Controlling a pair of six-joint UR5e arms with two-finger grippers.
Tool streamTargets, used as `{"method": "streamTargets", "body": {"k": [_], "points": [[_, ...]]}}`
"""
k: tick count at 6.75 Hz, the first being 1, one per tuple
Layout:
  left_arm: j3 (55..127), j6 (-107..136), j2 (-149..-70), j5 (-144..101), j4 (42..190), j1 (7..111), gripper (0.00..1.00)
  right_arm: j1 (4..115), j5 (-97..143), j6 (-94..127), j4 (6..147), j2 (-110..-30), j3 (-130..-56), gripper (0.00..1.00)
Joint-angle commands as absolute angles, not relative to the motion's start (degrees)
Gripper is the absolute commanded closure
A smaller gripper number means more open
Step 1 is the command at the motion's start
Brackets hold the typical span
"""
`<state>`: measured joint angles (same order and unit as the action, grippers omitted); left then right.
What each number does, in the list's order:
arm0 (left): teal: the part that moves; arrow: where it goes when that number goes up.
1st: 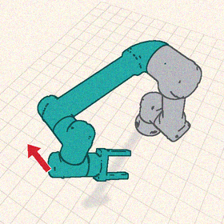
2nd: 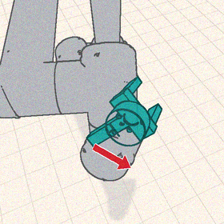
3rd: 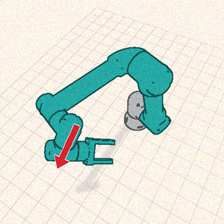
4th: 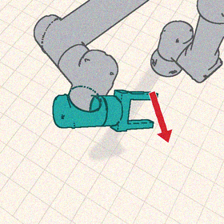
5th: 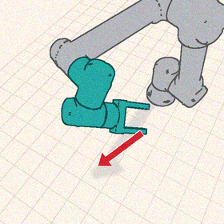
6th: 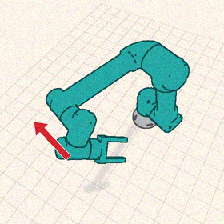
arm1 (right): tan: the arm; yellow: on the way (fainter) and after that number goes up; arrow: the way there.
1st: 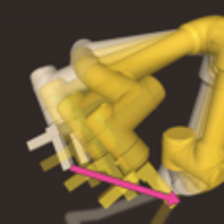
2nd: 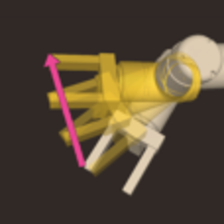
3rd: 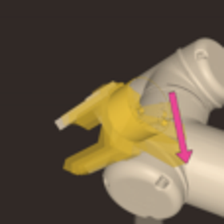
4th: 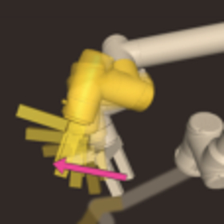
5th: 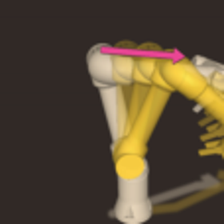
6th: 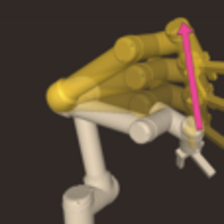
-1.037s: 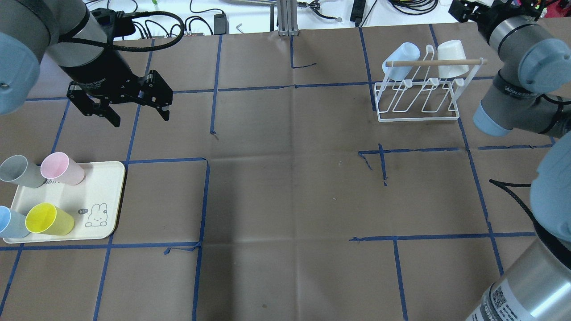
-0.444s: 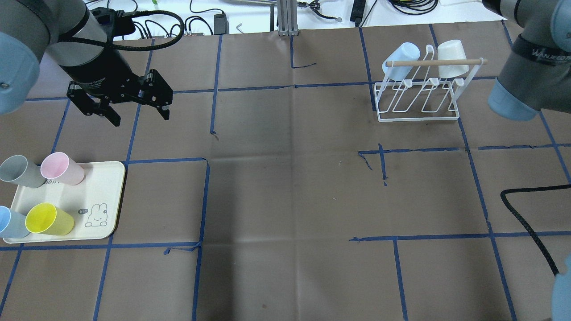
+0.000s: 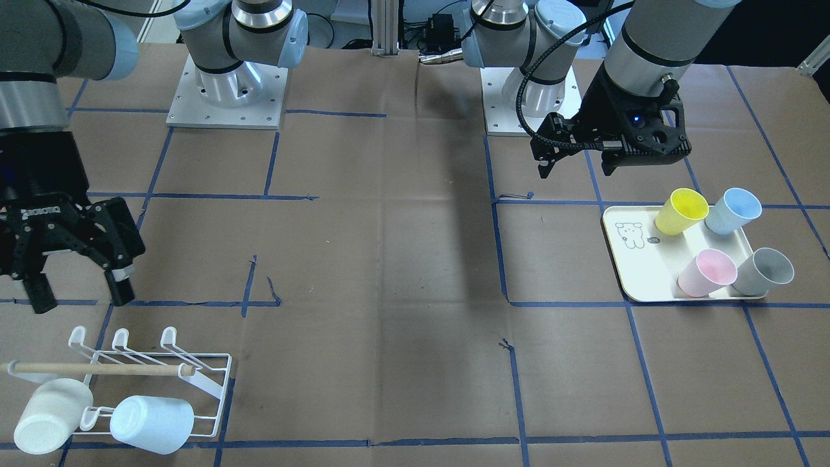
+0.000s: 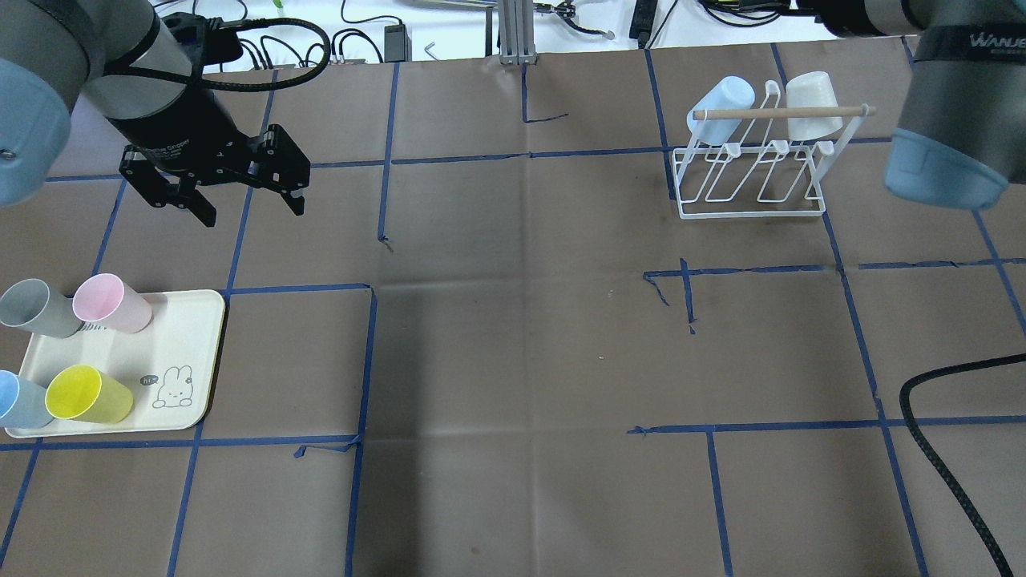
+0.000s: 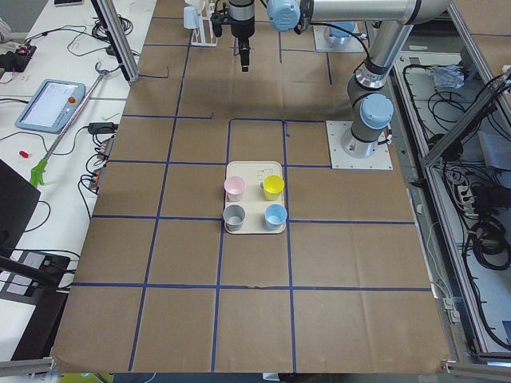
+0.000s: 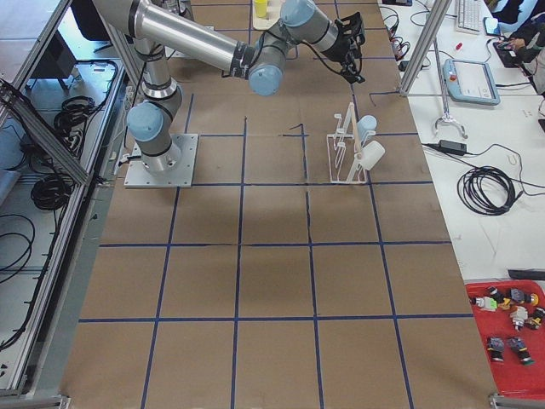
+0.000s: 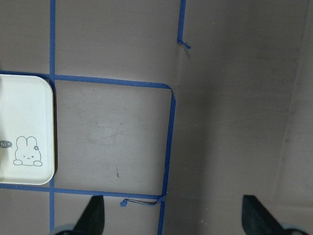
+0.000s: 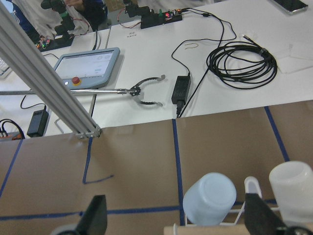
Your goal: Transfer IKEA cup to right arm and place on rack
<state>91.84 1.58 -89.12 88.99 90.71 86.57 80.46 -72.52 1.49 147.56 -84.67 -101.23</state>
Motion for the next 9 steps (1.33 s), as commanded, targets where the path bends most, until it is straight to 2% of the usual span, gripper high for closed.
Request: {"method": "streamTargets", "body": {"k": [1,3,4,9], "points": [[91.8,1.6,-89.1,88.9,90.7,86.6,0.01,84.5,-72.2,1.8,126.4,-85.9,-98.2,0.00],[91.9,1.8,-89.2,88.9,90.7,86.6,0.01,84.6,-72.9,1.3,94.1,-88.1,-94.1,0.00],[91.9,1.8,-89.2,88.9,90.7,86.6,0.01,84.8,-72.9,1.2,89.0,-90.2,-93.9,0.00],[91.8,1.8,-89.1,88.9,90.6,86.6,0.01,94.9,-89.6,8.1,89.3,-93.6,-94.0,0.00]]}}
